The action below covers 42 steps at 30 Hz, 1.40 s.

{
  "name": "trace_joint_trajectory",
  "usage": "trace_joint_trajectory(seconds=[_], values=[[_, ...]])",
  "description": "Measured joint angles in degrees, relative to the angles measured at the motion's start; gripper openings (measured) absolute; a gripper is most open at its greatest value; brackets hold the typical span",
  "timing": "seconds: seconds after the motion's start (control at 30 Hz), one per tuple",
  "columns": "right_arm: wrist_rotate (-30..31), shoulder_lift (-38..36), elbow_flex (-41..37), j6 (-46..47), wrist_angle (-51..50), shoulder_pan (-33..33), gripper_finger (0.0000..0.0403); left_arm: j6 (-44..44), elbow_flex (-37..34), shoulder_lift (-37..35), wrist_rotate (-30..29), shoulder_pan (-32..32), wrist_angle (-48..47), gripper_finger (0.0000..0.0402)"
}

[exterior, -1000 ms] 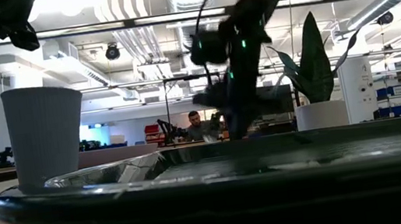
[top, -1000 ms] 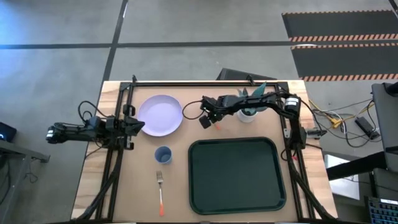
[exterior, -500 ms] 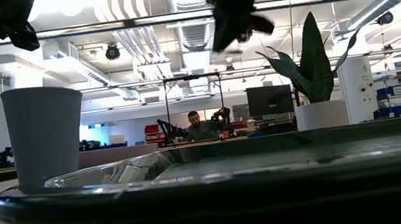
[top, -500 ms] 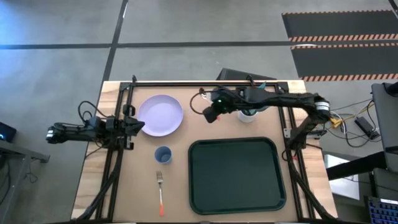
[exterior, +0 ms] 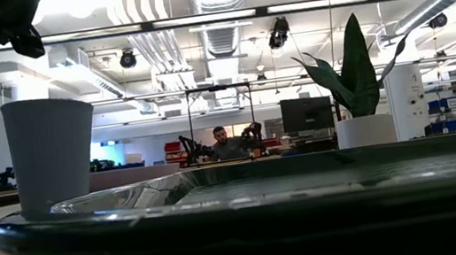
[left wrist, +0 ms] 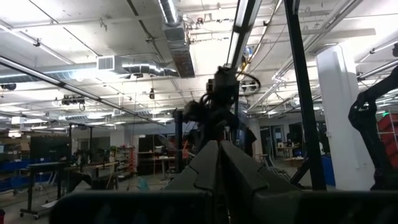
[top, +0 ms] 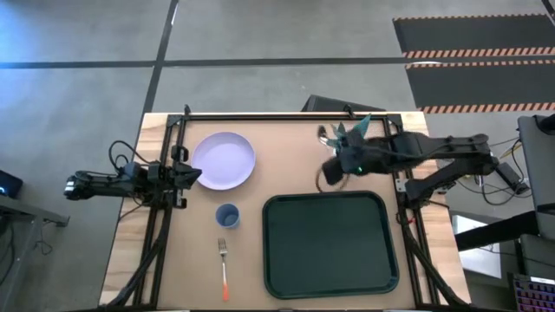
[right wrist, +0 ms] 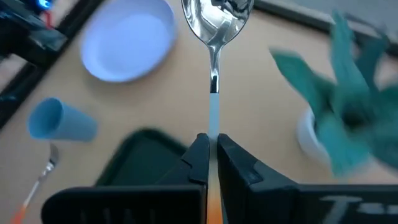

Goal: Pick and place plate/cup/fork/spoon on tray
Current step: Put the orange spoon on the dark green serving tray

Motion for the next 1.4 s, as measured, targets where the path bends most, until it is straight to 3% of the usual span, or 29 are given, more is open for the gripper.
trace_joint_trajectory(seconds=[0.27, 0.67, 0.8, 0.9, 1.13, 1.4], values=[[-1.9, 0.7, 0.0, 25.0, -15.5, 12.0, 0.0009, -0.1, 0.0, 0.0, -0.1, 0.0, 0.0, 0.0], [-4.1, 8.5, -0.2, 61.9, -20.4, 32.6, 0.0009, -0.1, 0.0, 0.0, -0.2, 0.0, 0.0, 0.0], [-7.9, 13.2, -0.3, 71.7, -20.3, 37.6, 0.0009, -0.1, 0.0, 0.0, -0.7, 0.0, 0.0, 0.0], [-11.4, 16.4, -0.3, 72.2, -16.4, 39.1, 0.0009, -0.1, 0.0, 0.0, -1.0, 0.0, 0.0, 0.0], [-11.5, 21.6, -1.0, 71.3, -12.6, 39.2, 0.0009, -0.1, 0.0, 0.0, -1.0, 0.0, 0.0, 0.0], [-11.5, 19.9, -10.2, 71.2, -2.7, 39.2, 0.0008, -3.0, 0.0, 0.0, -1.0, 0.0, 0.0, 0.0]])
